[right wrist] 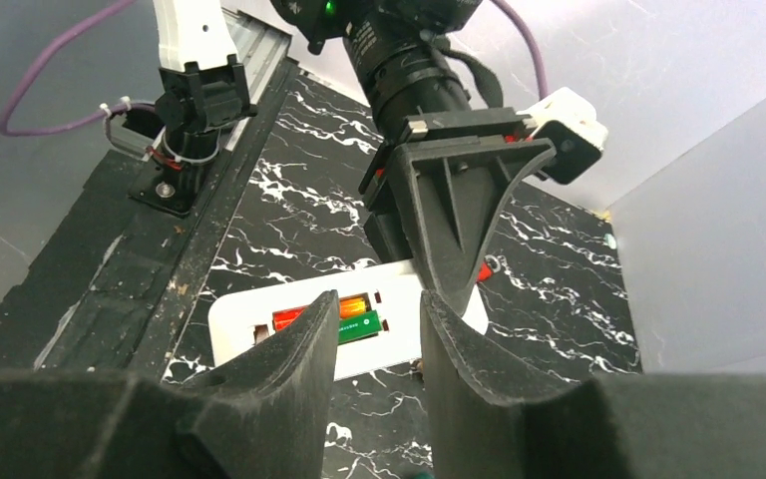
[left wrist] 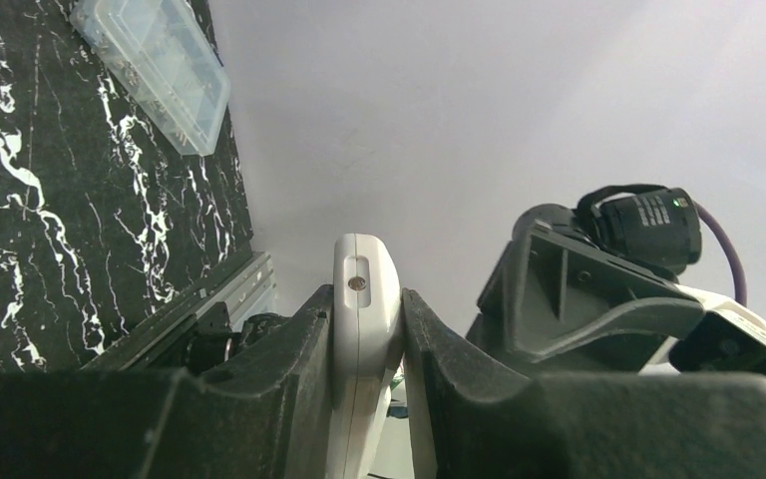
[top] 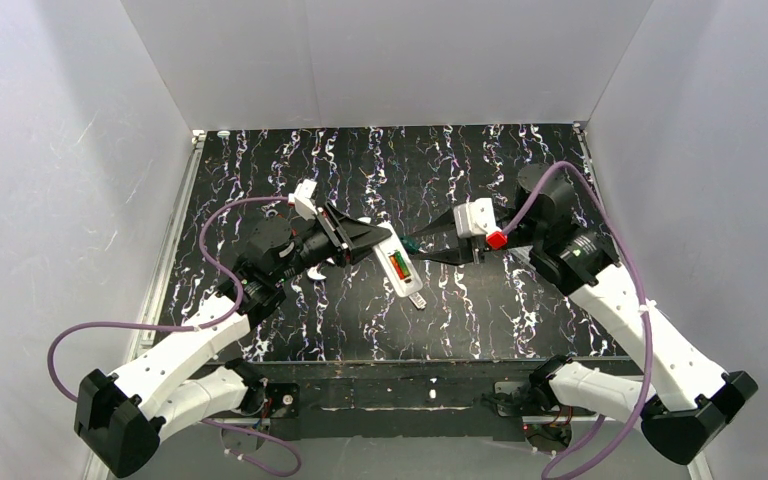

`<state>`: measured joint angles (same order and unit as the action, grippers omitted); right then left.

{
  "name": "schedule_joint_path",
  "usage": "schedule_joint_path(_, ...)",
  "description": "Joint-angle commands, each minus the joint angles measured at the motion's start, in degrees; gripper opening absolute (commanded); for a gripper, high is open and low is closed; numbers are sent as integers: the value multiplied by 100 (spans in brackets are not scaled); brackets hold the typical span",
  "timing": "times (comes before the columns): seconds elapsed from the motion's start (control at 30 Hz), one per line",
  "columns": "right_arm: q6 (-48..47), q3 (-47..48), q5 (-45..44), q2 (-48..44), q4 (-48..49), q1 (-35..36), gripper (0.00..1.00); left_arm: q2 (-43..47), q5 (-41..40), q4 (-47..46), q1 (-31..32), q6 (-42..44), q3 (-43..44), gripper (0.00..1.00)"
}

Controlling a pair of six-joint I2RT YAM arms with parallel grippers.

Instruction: Load the batteries into the remote control

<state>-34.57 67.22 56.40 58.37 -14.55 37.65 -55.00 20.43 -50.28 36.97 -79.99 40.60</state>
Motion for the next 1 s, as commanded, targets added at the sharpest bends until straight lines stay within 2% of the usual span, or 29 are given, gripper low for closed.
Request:
schedule_joint_path(0.0,139,105,355,172,343,-38,42,97,240,-561,20,-43,353,0)
schedule_joint_path(0.17,142,147,508,328,287,-39,35,114,251,-560,15,-36,359,0)
schedule_joint_path(0.97,193,397,803,723,101,-45,33,139,317,-657,21,-26,359,0)
